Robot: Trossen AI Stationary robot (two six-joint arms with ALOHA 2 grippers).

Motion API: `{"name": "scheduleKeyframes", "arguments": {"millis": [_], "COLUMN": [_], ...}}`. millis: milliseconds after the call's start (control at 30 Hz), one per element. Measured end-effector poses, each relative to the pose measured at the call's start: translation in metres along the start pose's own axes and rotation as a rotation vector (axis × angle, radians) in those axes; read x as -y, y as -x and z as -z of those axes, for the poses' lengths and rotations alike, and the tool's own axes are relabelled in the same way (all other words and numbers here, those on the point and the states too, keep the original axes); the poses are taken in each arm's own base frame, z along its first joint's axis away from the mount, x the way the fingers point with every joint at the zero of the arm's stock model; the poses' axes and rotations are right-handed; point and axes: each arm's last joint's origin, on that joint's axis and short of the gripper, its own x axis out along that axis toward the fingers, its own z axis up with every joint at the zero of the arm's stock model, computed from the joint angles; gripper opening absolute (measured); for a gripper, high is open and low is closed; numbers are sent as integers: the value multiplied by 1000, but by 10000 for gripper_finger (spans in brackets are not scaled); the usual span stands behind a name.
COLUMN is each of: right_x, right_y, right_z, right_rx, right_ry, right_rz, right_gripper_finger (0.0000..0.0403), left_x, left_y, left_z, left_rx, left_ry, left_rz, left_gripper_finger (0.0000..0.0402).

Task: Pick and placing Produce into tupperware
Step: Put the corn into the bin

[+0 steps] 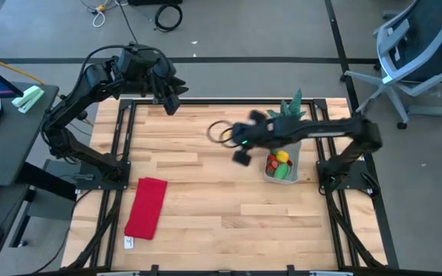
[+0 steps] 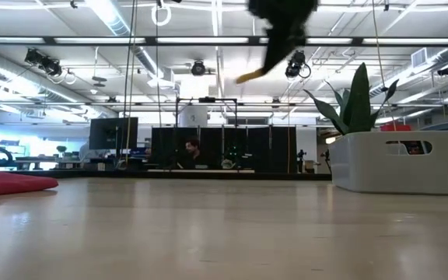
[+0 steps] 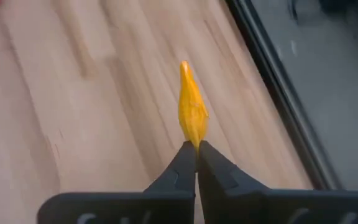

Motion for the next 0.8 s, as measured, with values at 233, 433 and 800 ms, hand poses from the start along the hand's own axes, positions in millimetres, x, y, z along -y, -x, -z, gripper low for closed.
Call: {"name": "scheduleKeyframes", "arguments": {"millis": [233,433,800], "right_x": [47,46,11], "right_y": [62,56,-28], "right_z": [46,95,179], "right_rx": [-227,-340,-448], "right_ry": [-291,-408,-328], "right_rz": [107,58,-102], "right_gripper_finger": [4,4,44], "left_x": [0,0,0], "left_y": [0,0,0], "left_z": [0,-1,-1], "left_rx": [0,6,13], "left_ry": [13,13,12], "left_rz": [0,0,-1], "left_gripper_finger": [105,104,102]}}
